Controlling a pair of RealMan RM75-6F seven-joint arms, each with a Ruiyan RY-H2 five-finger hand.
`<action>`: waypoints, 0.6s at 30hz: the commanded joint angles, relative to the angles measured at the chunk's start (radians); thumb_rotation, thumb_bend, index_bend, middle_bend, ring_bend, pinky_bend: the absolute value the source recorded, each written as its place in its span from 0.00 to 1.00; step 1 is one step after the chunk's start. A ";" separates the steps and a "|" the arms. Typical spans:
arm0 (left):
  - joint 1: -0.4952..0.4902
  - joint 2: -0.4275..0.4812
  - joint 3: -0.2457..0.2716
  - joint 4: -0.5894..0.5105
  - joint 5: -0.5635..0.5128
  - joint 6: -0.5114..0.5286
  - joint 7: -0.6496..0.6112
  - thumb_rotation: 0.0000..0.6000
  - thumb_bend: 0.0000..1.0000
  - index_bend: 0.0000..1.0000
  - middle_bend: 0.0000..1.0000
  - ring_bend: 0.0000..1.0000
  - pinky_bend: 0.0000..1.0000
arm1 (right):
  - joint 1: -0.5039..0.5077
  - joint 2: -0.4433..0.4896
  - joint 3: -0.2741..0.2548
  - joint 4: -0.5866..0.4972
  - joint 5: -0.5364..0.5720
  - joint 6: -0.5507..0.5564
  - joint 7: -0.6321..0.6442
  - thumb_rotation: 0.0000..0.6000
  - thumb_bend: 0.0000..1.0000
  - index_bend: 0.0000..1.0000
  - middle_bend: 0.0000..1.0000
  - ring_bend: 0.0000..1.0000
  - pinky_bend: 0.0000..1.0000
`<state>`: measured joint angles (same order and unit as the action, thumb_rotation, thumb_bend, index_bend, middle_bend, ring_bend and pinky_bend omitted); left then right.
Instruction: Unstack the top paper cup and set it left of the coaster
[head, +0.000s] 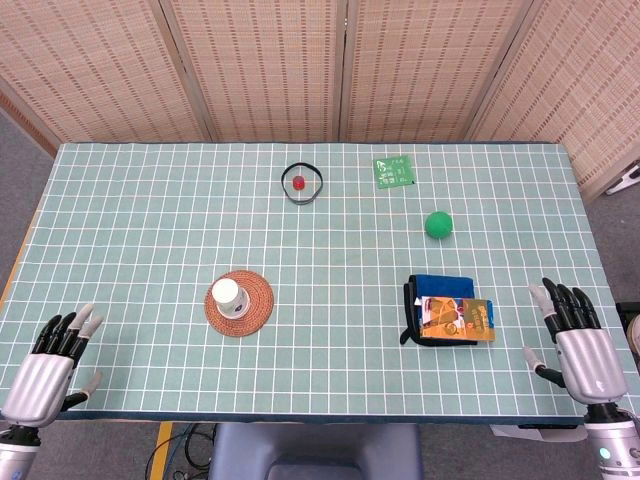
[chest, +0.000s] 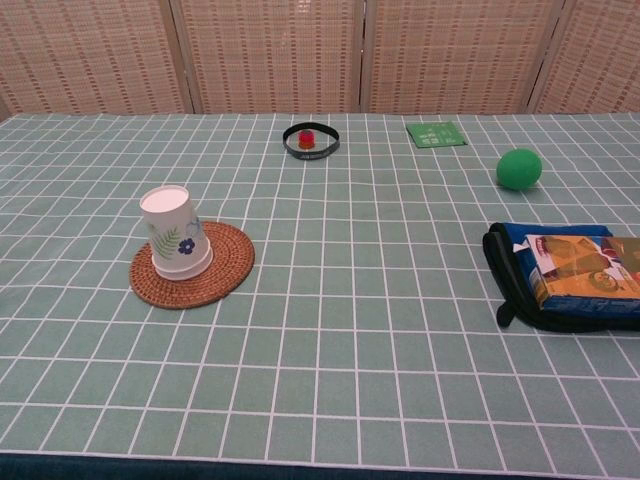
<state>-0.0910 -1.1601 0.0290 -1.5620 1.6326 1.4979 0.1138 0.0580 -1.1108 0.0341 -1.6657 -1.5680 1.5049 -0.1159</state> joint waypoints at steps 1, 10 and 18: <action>-0.010 -0.004 -0.006 0.009 -0.004 -0.012 0.004 1.00 0.33 0.00 0.00 0.00 0.00 | -0.006 0.006 0.002 -0.001 0.007 0.007 0.005 1.00 0.25 0.00 0.00 0.00 0.00; -0.062 0.024 -0.025 -0.061 -0.016 -0.082 0.052 1.00 0.33 0.00 0.00 0.00 0.00 | -0.024 0.028 0.005 -0.004 0.000 0.044 0.054 1.00 0.25 0.00 0.00 0.00 0.00; -0.214 0.133 -0.060 -0.264 -0.052 -0.308 0.069 1.00 0.33 0.00 0.00 0.00 0.00 | -0.017 0.035 0.016 0.005 -0.003 0.046 0.105 1.00 0.25 0.00 0.00 0.00 0.00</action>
<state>-0.2437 -1.0661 -0.0127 -1.7659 1.6084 1.2750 0.1804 0.0375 -1.0762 0.0472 -1.6618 -1.5702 1.5531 -0.0158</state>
